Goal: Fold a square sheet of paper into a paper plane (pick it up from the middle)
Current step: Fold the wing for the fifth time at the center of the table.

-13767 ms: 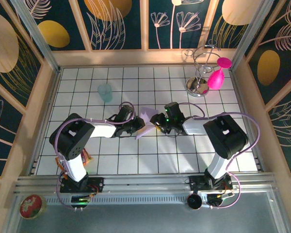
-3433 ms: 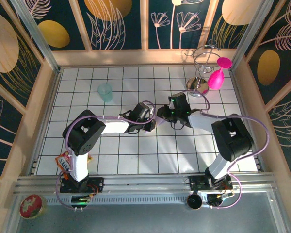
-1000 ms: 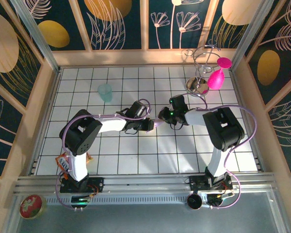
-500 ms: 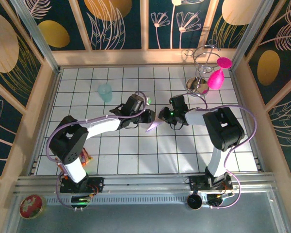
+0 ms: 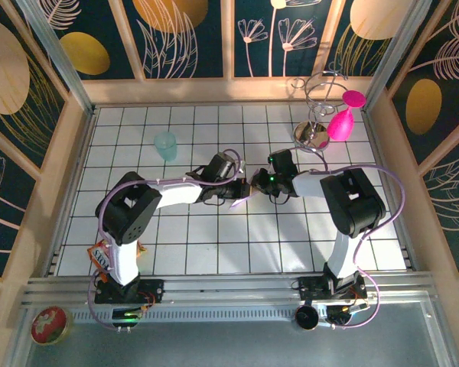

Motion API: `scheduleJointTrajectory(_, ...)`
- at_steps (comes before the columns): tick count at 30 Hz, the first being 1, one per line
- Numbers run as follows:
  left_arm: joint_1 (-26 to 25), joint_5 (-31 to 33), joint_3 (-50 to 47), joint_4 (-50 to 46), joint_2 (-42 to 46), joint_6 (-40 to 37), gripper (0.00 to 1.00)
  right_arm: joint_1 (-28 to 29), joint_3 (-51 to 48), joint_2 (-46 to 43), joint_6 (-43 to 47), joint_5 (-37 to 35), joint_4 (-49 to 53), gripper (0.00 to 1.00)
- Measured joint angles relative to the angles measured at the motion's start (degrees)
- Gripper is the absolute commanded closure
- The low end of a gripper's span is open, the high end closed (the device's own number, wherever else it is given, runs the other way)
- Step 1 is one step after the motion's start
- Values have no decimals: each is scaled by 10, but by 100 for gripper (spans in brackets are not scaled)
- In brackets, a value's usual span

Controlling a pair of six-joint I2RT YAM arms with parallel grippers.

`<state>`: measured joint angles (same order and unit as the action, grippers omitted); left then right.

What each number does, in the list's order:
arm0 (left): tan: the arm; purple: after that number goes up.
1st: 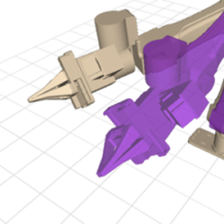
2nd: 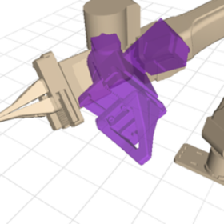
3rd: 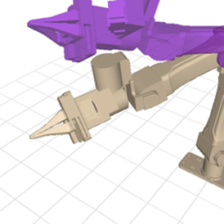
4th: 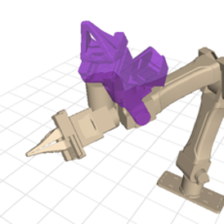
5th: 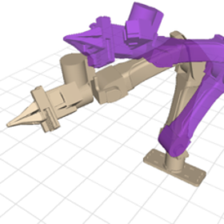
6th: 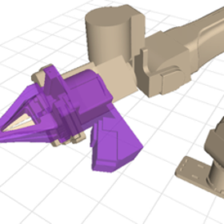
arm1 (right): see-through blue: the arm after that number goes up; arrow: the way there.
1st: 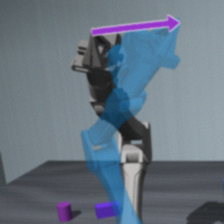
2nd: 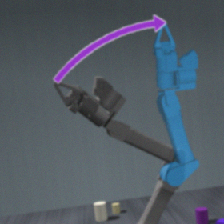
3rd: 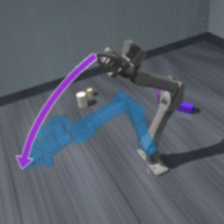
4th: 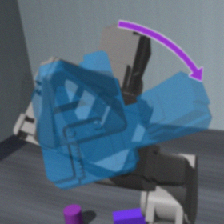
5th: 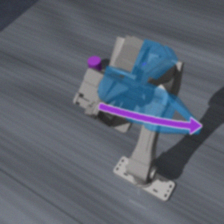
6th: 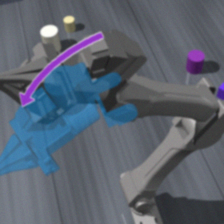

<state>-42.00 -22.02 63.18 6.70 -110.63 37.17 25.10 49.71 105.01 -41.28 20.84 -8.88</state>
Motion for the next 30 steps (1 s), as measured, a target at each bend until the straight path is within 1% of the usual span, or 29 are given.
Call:
scheduleJointTrajectory(11,0,2,25,-42,-28,-10,100,-1,0,0,0,1,0,89)
scheduleJointTrajectory(21,0,16,32,-73,-42,-40,100,-2,0,1,0,3,0,89)
scheduleJointTrajectory(30,0,19,31,-83,-42,-50,100,-3,0,2,0,3,0,89)
